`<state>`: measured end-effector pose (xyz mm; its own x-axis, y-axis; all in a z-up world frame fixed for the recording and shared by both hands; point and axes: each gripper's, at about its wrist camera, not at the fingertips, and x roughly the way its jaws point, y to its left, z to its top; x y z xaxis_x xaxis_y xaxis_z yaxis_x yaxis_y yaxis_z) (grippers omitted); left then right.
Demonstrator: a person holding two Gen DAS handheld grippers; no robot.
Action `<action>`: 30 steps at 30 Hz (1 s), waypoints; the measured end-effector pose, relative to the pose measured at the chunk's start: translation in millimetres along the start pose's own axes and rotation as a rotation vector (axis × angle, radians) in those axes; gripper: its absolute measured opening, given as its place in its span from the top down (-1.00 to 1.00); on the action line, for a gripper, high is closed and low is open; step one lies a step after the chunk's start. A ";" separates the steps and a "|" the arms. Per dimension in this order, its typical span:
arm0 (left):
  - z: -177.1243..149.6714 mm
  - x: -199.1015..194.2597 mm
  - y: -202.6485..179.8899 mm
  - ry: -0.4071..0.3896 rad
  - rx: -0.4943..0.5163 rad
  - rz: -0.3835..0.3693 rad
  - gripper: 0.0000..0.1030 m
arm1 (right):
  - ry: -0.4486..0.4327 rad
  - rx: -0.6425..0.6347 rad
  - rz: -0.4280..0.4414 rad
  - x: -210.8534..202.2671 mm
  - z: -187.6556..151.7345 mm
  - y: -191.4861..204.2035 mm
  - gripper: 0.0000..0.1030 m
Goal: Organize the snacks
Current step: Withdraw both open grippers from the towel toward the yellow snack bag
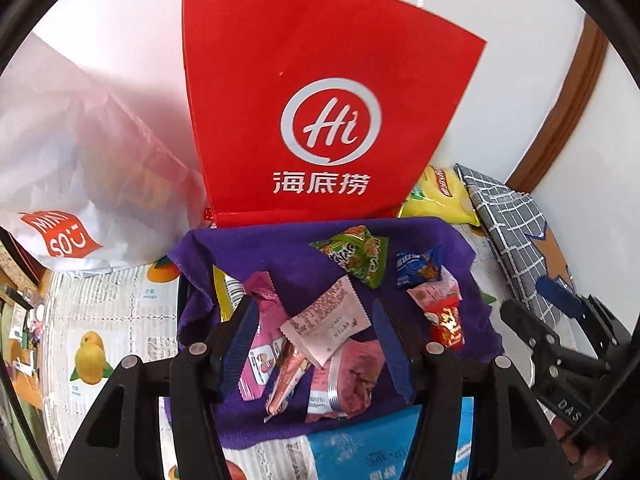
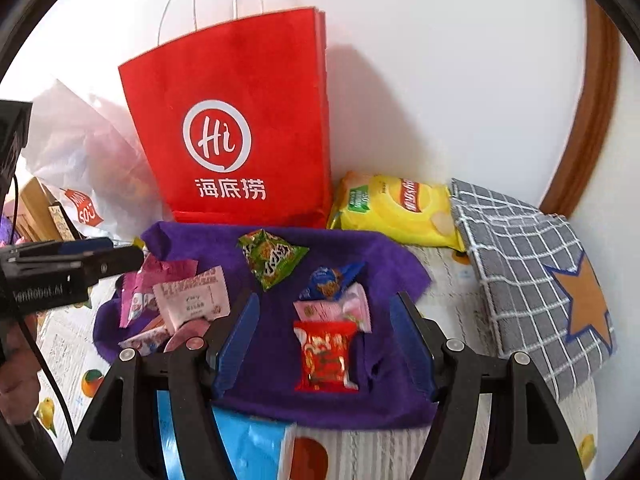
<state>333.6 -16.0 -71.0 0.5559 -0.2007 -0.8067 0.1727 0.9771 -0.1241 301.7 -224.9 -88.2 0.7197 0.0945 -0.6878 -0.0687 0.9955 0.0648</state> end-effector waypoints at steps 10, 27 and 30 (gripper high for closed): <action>-7.2 -57.7 -24.3 -0.096 0.063 -0.011 -0.11 | 0.006 0.022 -0.033 -52.2 -36.6 -7.9 -0.31; -79.7 -96.9 -1.4 -0.066 0.037 0.059 -0.11 | 0.085 -0.001 0.037 -75.1 -91.8 26.1 -0.11; -94.6 -100.9 9.2 -0.059 0.018 0.069 -0.11 | 0.092 -0.001 0.047 -76.9 -99.6 32.1 -0.11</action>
<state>202.1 19.9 -45.4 0.6137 -0.1368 -0.7776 0.1465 0.9875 -0.0581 175.3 -200.3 -105.2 0.6489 0.1410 -0.7477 -0.1018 0.9899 0.0983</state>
